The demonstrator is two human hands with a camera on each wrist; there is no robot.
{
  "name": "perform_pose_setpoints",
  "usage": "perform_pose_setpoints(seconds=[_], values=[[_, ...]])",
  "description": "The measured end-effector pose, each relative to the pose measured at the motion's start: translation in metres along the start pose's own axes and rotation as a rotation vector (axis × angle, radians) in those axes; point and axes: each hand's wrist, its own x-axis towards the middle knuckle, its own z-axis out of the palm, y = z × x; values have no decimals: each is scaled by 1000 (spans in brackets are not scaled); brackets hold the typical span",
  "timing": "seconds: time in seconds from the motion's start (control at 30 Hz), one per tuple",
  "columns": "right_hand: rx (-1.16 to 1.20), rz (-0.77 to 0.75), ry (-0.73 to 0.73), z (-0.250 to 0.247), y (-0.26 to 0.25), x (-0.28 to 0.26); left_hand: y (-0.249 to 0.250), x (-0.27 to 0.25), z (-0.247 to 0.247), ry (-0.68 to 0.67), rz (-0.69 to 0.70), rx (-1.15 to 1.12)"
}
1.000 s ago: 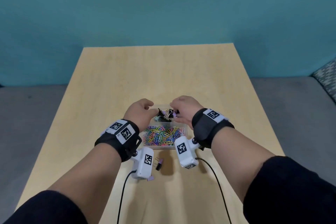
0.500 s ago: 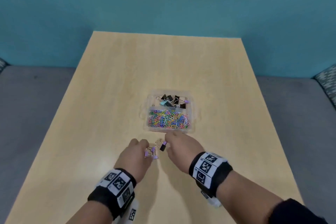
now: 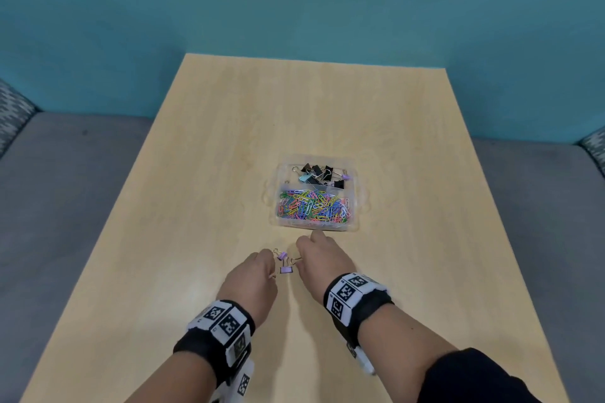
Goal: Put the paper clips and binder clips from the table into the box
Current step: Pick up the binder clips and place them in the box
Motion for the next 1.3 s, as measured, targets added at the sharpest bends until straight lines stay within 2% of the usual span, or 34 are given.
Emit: perform_pose_setpoints(seconds=[0.23, 0.43, 0.63, 0.73, 0.9, 0.97, 1.1, 1.2, 1.3], values=[[68, -23, -25, -4, 6, 0, 5, 1, 7, 74, -249, -410], [112, -24, -42, -6, 14, -3, 26, 1, 9, 63, -125, -217], [173, 2, -58, -5, 20, -7, 27, 10, 18, 46, -159, -167], [398, 127, -34, -10, 24, -7, 30, 12, 16, 51, -178, -139], [935, 381, 12, -9, 31, -7, 43, 13, 8, 36, -156, -4], [950, 392, 18, -7, 35, -5, 44, 16, 7, 32, -155, 40], [797, 303, -12, -8, 39, 0, 44, 15, 2, -17, -169, 38], [638, 217, -40, -12, 36, 0, 40, 13, -2, -59, -229, -162], [501, 100, -26, -13, 32, 1, 27, 10, -7, -100, -311, -676]])
